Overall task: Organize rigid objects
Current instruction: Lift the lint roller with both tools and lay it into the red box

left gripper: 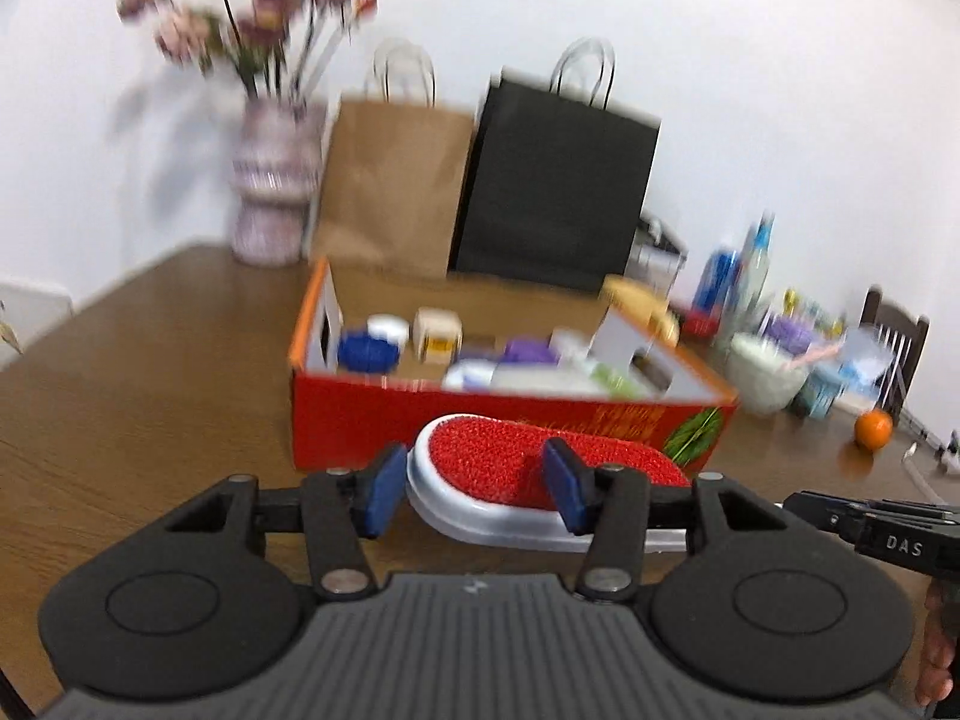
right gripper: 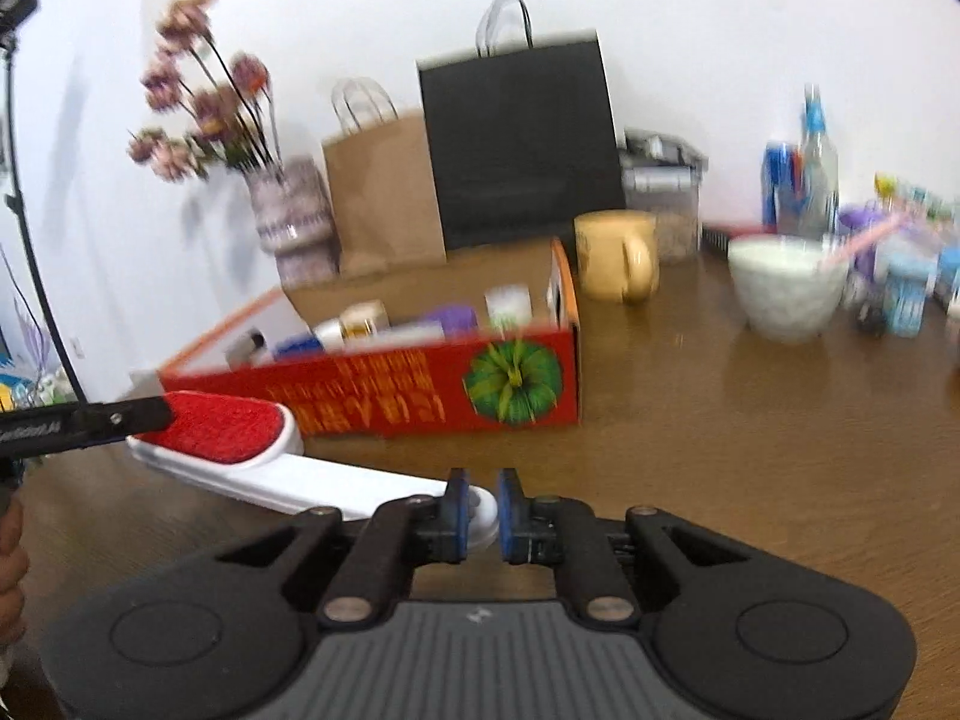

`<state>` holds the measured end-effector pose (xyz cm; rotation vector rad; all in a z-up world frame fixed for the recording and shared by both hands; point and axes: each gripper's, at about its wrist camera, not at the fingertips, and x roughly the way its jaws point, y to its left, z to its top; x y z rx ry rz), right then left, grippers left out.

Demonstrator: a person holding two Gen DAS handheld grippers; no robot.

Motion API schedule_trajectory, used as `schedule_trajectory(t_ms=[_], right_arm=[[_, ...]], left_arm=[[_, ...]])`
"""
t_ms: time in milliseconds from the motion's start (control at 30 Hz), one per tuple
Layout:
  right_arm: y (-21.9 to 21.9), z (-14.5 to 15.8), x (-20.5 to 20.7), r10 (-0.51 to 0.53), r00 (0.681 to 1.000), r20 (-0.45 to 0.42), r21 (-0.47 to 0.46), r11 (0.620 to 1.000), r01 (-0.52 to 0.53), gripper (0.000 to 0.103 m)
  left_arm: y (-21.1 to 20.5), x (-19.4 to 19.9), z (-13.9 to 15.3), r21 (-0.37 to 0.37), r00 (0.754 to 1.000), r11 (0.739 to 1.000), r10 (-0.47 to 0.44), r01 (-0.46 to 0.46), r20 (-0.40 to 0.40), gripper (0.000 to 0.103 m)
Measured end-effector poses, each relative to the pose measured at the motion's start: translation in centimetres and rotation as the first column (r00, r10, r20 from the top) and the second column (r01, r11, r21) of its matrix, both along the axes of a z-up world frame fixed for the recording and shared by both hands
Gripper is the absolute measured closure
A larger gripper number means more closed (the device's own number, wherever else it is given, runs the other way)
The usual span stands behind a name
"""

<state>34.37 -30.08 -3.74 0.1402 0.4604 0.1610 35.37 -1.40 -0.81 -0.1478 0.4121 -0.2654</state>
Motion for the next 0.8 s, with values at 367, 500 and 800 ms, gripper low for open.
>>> schedule_trajectory(t_ms=[367,500,800], right_arm=[[1.6,7.0,-11.2,0.057,0.965,0.256,-0.037,0.998,-0.049,0.093],[2.2,8.2,-15.4,0.079,0.948,0.309,-0.053,0.996,-0.066,0.093],[2.3,9.5,-18.5,0.070,0.932,0.355,-0.046,0.997,-0.058,0.093]], left_arm=[[1.2,-15.3,6.1,-0.038,0.974,0.996,0.082,-0.076,0.213,0.052],[1.9,-19.5,7.1,-0.036,0.961,0.996,0.094,-0.088,0.261,0.052],[1.9,-22.1,8.1,-0.044,0.951,0.996,0.093,-0.083,0.294,0.052]])
